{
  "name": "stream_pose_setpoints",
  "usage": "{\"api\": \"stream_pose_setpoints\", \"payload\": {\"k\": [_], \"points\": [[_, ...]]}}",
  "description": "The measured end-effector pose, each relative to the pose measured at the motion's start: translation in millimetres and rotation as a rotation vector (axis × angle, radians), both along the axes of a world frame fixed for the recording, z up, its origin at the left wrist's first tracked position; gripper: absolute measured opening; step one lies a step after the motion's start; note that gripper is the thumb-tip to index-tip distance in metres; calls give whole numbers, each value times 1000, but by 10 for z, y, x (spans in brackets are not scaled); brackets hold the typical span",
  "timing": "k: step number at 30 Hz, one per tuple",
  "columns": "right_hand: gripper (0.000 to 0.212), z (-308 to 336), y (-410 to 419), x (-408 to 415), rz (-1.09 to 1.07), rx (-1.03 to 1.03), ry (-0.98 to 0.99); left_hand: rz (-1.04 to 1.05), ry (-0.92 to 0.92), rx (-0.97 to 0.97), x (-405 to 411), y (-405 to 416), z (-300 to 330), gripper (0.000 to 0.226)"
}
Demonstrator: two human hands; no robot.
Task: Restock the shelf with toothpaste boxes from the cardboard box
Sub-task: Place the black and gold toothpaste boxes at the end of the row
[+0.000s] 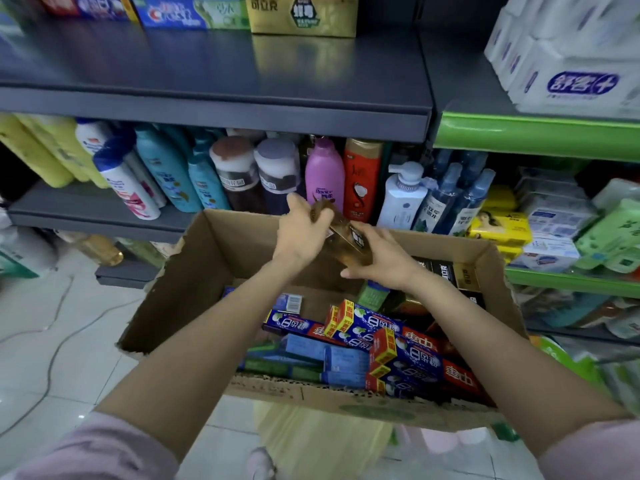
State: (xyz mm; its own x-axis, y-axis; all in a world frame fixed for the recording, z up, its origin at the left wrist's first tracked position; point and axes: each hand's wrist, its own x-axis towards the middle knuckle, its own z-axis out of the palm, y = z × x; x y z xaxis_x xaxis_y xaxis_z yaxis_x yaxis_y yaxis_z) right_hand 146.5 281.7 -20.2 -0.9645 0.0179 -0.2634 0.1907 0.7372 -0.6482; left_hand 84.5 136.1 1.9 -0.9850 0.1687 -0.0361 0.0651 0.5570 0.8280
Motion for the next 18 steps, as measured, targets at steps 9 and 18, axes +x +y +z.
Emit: {"api": "stream_pose_setpoints", "payload": {"k": [9,18], "points": [[96,862,-323,-5,70,206,310,84,72,315,-34,-497,851,18],[69,1775,-589,-258,-7,-71,497,-32,3,574,-113,-568,1687,34]]}}
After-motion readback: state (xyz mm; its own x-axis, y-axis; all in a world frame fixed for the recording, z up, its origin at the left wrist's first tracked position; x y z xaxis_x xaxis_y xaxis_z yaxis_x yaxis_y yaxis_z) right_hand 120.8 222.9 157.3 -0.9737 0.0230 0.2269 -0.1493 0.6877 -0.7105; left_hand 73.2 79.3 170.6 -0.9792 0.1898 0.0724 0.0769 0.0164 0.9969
